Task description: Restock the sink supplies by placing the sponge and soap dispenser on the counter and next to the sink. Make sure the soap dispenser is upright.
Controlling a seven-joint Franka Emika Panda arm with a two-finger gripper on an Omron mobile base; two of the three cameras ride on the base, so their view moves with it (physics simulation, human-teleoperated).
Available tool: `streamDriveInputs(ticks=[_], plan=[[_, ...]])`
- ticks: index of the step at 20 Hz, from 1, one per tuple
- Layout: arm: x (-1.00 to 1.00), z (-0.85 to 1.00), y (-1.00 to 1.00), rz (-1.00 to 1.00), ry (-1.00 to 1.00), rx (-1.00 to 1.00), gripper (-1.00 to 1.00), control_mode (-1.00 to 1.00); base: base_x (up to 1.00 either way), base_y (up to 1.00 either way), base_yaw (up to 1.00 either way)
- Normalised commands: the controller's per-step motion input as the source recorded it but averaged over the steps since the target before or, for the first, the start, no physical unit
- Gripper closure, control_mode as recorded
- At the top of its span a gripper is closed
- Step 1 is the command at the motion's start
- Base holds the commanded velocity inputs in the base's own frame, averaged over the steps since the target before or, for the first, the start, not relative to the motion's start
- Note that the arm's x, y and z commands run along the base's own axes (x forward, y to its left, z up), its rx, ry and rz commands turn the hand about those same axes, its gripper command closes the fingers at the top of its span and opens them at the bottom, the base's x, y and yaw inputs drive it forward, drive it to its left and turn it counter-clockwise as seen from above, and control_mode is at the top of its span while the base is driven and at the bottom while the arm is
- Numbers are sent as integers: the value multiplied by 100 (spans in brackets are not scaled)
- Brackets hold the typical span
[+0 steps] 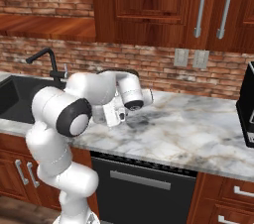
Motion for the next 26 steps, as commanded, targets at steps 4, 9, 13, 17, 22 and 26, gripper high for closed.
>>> streamDriveInputs(ticks=[4,9,13,17,22,26], plan=[[-100,0,6,-5,-52,-55,-100,-100,0,0,0],[-98,0,2,-4,-47,-55,-100,-100,0,0,0],[-60,22,3,-1,-33,-49,-100,-100,0,0,0],[-43,28,4,0,-25,-36,-100,-100,0,0,0],[-36,0,22,-1,-12,-23,-100,-100,0,0,0],[0,0,23,-1,0,-9,-100,-100,0,0,0]])
